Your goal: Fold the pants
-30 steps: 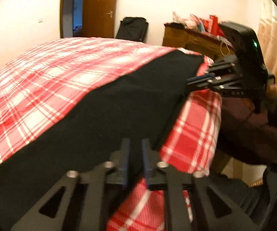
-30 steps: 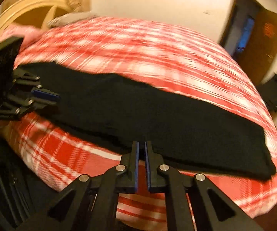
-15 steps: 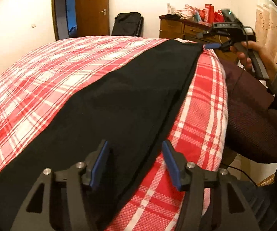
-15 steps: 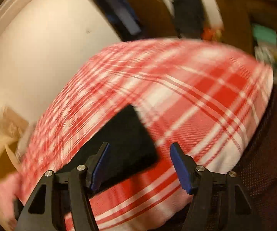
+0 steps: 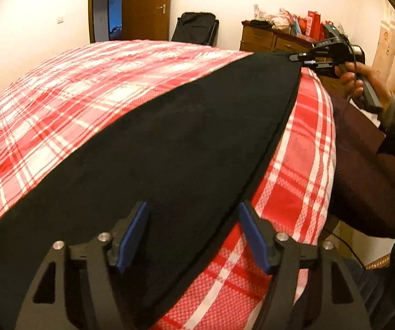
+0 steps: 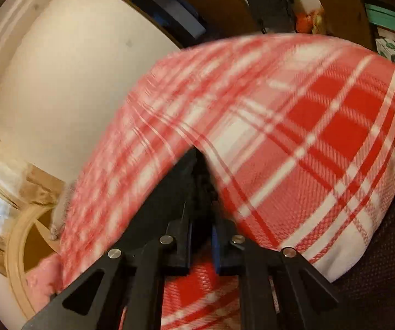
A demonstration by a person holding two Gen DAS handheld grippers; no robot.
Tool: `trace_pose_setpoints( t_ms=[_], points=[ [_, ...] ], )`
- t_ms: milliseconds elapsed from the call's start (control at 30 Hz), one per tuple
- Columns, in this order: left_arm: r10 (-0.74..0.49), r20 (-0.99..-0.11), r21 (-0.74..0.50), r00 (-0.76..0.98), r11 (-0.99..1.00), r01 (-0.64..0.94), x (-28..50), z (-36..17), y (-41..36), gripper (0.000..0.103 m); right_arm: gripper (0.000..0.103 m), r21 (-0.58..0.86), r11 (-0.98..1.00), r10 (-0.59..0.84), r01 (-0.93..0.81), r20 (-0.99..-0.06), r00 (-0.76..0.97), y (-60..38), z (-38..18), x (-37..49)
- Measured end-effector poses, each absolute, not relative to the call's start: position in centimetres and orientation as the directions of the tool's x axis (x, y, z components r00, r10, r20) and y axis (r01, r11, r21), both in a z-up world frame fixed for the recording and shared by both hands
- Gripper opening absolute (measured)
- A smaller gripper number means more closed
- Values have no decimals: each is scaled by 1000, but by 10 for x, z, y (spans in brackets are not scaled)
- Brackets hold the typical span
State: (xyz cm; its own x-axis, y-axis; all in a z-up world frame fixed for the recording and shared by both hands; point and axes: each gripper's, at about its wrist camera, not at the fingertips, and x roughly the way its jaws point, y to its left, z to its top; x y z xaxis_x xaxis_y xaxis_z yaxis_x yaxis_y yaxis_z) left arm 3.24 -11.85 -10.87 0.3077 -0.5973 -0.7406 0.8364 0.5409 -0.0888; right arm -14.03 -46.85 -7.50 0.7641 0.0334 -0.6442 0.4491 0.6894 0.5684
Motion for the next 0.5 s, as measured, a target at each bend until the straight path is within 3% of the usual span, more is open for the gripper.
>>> trace_pose_setpoints(
  t_ms=[67, 133, 167, 200, 267, 367, 500],
  points=[
    [-595, -740, -85, 314, 545, 834, 34, -111, -114, 72, 12, 557, 698, 19, 450, -643, 766, -464, -77, -141],
    [-598, -737, -94, 315, 552, 828, 33, -110, -109, 72, 19, 555, 700, 11, 449, -637, 771, -461, -74, -145],
    [-599, -735, -99, 319, 559, 823, 33, -108, -106, 72, 27, 520, 711, -31, 472, -649, 761, -457, -68, -149],
    [-599, -732, -101, 325, 567, 818, 33, -105, -103, 72, 48, 471, 721, -93, 509, -662, 744, -451, -60, -153],
    [-598, -722, -99, 349, 588, 803, 33, -99, -90, 72, 71, 396, 741, -184, 542, -657, 731, -444, -45, -156],
    [-583, -703, -91, 406, 640, 763, 34, -90, -66, 72, 71, 288, 791, -293, 540, -597, 747, -408, -15, -157],
    [-517, -692, -67, 505, 742, 667, 40, -82, -24, 72, 71, 283, 914, -55, 291, -623, 780, -346, -17, -103]
  ],
)
